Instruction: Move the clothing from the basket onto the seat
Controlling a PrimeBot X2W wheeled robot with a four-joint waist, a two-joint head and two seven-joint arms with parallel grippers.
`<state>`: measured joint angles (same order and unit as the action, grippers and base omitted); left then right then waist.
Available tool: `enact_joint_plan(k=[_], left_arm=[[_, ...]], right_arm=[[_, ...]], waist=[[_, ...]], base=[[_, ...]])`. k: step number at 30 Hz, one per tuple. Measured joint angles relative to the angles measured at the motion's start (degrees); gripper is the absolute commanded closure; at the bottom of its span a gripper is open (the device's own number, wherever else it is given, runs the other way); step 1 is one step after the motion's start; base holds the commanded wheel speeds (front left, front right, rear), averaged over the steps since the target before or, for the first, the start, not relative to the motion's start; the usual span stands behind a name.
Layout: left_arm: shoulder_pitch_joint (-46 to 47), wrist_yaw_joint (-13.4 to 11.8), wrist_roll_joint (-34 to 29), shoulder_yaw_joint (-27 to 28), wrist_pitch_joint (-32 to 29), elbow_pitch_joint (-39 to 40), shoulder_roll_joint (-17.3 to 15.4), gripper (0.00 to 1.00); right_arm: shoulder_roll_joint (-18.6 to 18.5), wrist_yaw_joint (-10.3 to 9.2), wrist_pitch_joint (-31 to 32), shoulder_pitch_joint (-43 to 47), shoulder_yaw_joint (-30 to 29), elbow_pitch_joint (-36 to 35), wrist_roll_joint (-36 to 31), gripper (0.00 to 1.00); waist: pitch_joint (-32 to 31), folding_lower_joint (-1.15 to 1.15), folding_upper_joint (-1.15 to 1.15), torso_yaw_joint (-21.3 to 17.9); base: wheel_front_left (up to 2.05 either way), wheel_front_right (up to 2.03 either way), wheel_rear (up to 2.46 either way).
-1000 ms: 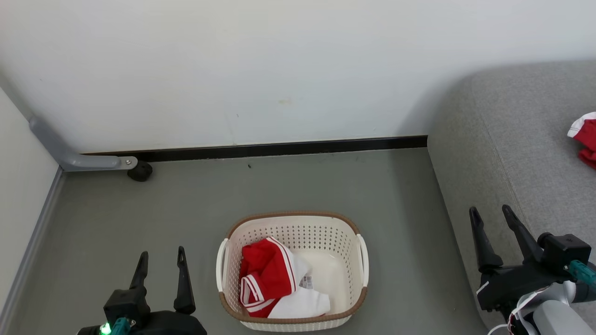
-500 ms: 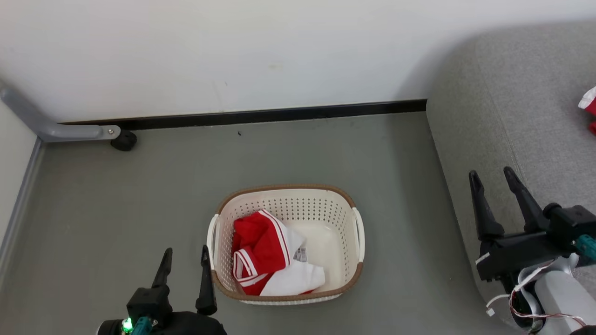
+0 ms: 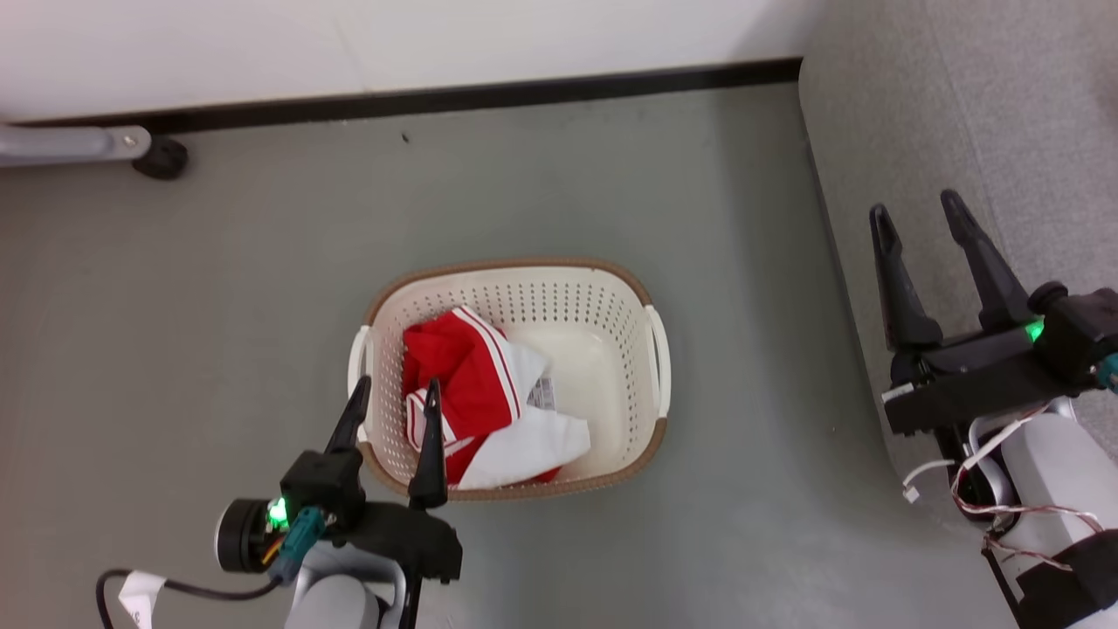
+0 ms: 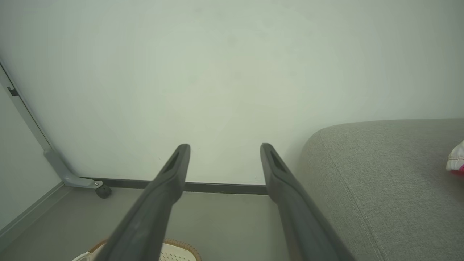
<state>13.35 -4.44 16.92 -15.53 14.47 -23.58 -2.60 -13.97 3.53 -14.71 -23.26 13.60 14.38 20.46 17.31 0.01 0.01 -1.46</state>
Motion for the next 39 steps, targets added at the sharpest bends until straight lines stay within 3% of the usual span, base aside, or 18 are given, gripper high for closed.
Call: enact_joint_plan(k=[19, 39], left_arm=[[18.3, -0.6, 3.3, -4.2, -0.1, -9.7, 0.2, 0.00], [36.7, -1.8, 5.2, 0.6, -9.2, -25.1, 0.4, 0.00]], right_arm=[[0.6, 0.09, 0.0, -9.1, 0.8, -5.0, -2.9, 0.00], [3.5, 2.14, 0.0, -17.1, 5.1, -10.5, -4.9, 0.00]], waist=[[16.4, 0.00, 0.00, -4.1], [32.2, 0.00, 0.01, -8.1]], base=[[0.00, 0.00, 0.00], [0.00, 0.00, 0.00]])
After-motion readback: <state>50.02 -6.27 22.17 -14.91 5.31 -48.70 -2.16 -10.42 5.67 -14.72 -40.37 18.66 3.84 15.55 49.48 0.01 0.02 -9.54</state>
